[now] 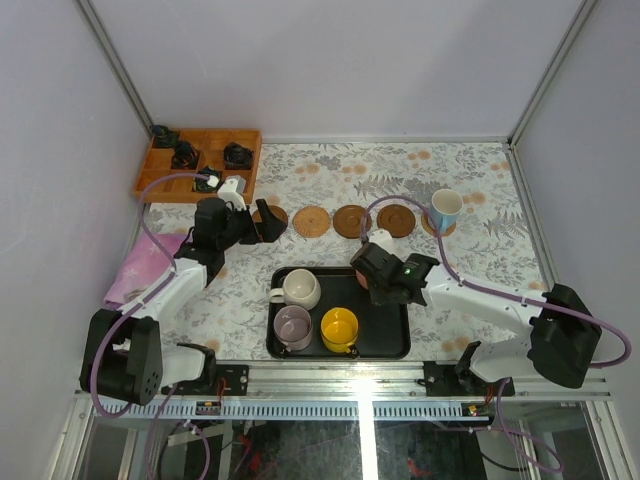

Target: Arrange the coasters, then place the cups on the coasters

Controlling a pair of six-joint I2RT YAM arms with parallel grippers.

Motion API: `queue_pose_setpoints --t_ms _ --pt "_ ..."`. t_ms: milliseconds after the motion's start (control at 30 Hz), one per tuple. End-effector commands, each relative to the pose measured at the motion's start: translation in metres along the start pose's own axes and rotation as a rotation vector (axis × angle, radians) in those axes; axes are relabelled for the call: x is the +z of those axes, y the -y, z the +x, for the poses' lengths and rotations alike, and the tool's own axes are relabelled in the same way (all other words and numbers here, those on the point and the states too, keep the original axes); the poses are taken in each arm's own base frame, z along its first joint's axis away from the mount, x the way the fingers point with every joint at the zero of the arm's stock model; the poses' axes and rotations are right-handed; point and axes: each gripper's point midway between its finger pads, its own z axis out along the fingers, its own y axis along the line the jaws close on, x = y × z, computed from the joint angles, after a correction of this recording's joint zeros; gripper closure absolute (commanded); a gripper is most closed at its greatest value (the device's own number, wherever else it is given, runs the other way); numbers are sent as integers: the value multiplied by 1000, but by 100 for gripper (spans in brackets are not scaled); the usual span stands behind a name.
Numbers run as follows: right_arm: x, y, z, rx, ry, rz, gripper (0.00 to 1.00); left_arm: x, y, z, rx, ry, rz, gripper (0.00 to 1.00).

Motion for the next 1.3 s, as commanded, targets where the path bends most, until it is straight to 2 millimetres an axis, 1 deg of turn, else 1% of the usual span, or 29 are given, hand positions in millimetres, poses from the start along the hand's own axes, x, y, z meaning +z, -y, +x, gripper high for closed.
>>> queue_pose_setpoints --t_ms 0,100,200,333,467,567,633,767,900,1133,1233,1267 --pt "-42 4 -76 35 262 60 100 0 -4 -3 27 14 -8 0" --pt "-49 14 -98 13 338 126 100 0 -4 -5 32 22 -13 0" --pt "-43 30 -114 -9 351 193 100 -1 -5 -8 39 32 -20 0" --pt "-25 55 -139 27 374 192 100 0 -9 -9 48 35 -42 0" --pt "-7 79 -162 49 397 203 100 4 -12 -6 42 20 -48 0" --pt "5 94 -173 54 394 230 100 6 -13 -3 30 16 -48 0" --pt "14 101 -180 76 394 214 100 7 -14 0 21 8 -47 0" --pt "29 114 -192 145 390 199 100 8 -15 2 18 -1 -50 0" --pt "40 121 -201 171 390 199 100 8 -17 1 24 -3 -61 0" --pt "57 127 -207 205 370 172 100 10 -20 2 20 -13 -72 0" --pt "58 128 -210 212 366 159 100 13 -20 2 12 -14 -72 0" --pt "66 128 -206 208 342 159 100 13 -20 1 11 -14 -73 0"
